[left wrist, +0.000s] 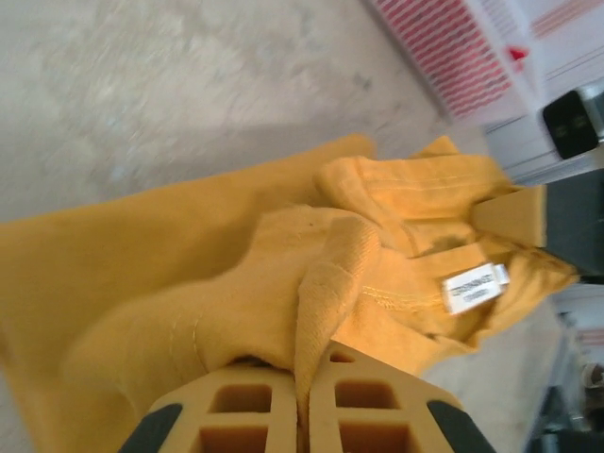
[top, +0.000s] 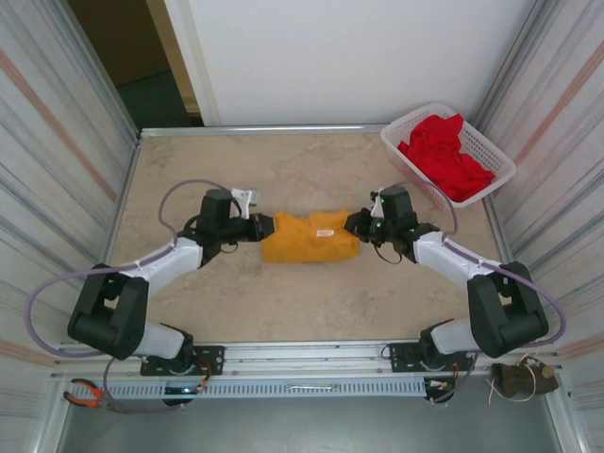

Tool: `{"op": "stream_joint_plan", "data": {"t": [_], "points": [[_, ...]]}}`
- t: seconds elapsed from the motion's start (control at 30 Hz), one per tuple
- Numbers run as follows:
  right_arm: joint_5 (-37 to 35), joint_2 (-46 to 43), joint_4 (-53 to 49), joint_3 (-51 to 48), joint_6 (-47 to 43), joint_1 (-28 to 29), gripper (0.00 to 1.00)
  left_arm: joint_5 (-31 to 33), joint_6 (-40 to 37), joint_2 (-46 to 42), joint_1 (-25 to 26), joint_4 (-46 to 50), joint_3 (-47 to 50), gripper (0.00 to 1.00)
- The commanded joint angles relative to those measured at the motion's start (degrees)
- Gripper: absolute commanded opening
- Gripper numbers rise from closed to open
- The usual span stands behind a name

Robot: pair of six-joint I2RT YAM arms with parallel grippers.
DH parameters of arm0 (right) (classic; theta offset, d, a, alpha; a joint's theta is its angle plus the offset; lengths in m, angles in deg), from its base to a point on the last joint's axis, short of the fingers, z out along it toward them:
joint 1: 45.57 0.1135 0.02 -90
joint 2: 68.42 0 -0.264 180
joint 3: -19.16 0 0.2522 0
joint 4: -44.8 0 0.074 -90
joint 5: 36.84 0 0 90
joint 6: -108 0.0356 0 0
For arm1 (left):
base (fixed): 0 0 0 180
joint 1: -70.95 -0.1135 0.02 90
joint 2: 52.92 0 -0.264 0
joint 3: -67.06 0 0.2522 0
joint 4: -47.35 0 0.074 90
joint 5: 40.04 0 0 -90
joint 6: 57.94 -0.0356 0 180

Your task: Fold the inside-out t-shirt

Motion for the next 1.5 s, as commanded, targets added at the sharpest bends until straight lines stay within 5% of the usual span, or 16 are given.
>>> {"op": "stream_joint_plan", "data": {"t": [0.0, 0.23, 0.5, 0.53, 0.63, 0.7, 0.83, 0.93, 1.1, 1.3, 1.47], "points": [[-8.0, -2.2, 2.0, 1.9, -5.4, 0.5, 0.00, 10.3, -6.0, -2.5, -0.2, -3.5, 0.4, 0.00], [-11.1, 5.8, 0.9, 9.4, -9.9, 0.2, 0.00, 19.3, -8.1, 2.8, -0.2, -2.9, -2.5, 0.00], [-11.8, 26.9, 0.6, 20.1, -11.1, -0.1, 0.00, 24.1, -6.9, 16.1, 0.1, -2.9, -6.1, 0.00], [-12.0, 28.6, -0.3, 21.7, -11.4, -0.2, 0.03, 24.4, -6.9, 17.6, 0.0, -2.9, -6.9, 0.00], [-10.8, 30.5, -2.3, 25.3, -12.3, -0.9, 0.35, 24.0, -7.7, 21.1, -0.2, -1.9, -10.0, 0.03], [-10.8, 27.6, -3.3, 25.0, -12.9, -1.6, 0.54, 23.2, -7.6, 20.4, -0.8, -0.9, -11.4, 0.28], [-11.6, 18.1, -7.0, 21.6, -12.4, -3.7, 0.65, 21.6, -8.5, 14.7, -1.6, 2.3, -13.1, 0.53], [-9.9, 10.6, -10.1, 18.7, -12.4, -3.3, 0.60, 19.2, -7.6, 8.8, -1.9, 6.1, -13.5, 0.60], [-6.0, 4.1, -9.5, 15.0, -11.3, 2.6, 0.27, 14.9, 0.6, -0.6, 0.4, 6.2, -8.9, 0.65], [-1.0, 12.6, 2.9, 12.4, -8.8, 4.3, 0.05, 10.5, 10.4, 2.6, 4.7, -5.8, -2.1, 0.65], [0.5, 23.0, 12.6, 12.6, -5.8, -0.5, 0.01, 9.0, 9.5, 11.6, 4.4, -8.7, -2.7, 0.64]]}}
